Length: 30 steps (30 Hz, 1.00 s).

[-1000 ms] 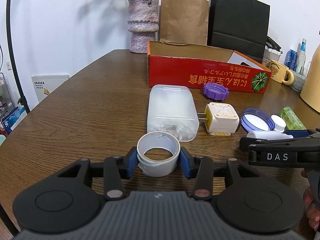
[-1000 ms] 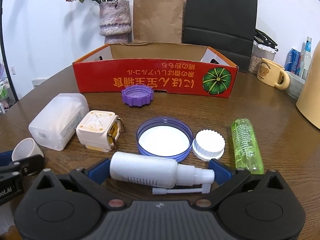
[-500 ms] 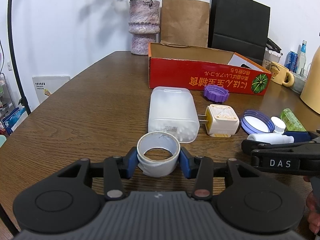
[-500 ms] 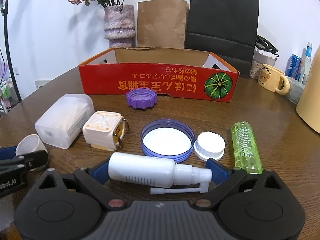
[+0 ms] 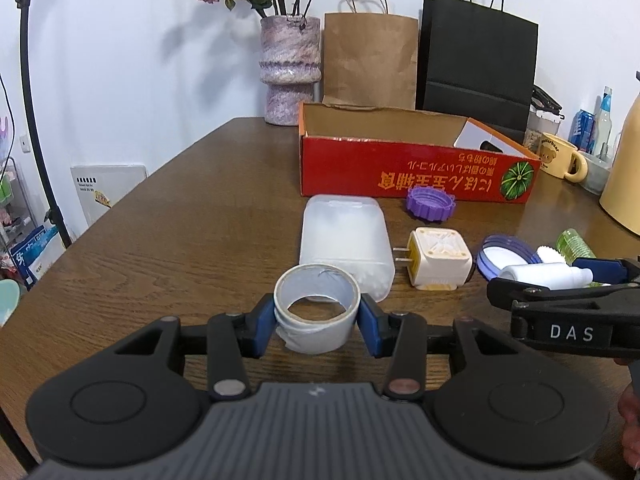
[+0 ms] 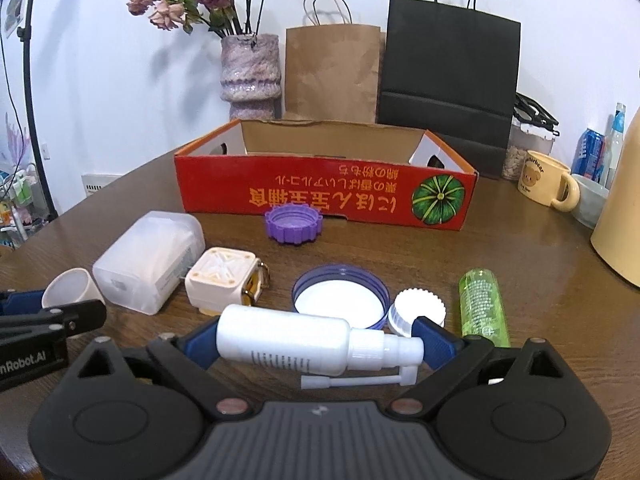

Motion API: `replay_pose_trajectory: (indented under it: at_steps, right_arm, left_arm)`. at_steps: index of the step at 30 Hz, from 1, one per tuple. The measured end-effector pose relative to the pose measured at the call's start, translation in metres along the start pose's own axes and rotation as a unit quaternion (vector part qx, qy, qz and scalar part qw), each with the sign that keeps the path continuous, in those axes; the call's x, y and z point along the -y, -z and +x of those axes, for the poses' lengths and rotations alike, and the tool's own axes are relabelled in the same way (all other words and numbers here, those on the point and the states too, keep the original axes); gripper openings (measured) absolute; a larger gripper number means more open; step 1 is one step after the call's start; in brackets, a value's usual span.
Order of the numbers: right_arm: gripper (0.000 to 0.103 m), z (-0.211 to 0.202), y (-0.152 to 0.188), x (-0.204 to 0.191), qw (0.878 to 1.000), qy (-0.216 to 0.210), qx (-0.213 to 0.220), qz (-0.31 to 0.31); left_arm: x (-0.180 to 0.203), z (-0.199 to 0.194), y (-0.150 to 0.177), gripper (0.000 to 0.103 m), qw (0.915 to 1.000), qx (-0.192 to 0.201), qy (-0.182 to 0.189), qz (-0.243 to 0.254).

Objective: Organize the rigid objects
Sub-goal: 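Grasp the white spray bottle with the right gripper, then carry the tape roll and spray bottle over the red box with both grippers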

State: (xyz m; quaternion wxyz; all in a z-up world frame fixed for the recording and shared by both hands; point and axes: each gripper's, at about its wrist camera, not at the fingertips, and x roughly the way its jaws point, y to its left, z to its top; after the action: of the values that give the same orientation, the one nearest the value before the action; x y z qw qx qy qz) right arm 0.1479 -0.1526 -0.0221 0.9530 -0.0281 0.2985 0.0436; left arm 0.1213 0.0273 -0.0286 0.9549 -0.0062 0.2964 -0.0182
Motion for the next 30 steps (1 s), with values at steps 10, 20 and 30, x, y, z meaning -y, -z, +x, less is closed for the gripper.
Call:
replay_pose_trajectory:
  at_steps: [10,20,30]
  right_arm:
    - [0.098,-0.009,-0.010,0.005,1.000,-0.003,0.020,-0.004]
    - [0.098,-0.012,-0.027,0.015,0.999,-0.003,0.043,-0.004]
    - [0.098,-0.011,-0.045,0.024,0.998,-0.001,0.066,-0.008]
  left_arm:
    - [0.007,-0.005,-0.017,0.045,0.9998,0.017,-0.003,0.002]
    - [0.021,-0.004,-0.040,0.045,0.9992,0.038,-0.004,0.009]
    - [0.035,0.001,-0.063,0.045,0.9984,0.055,-0.002,0.014]
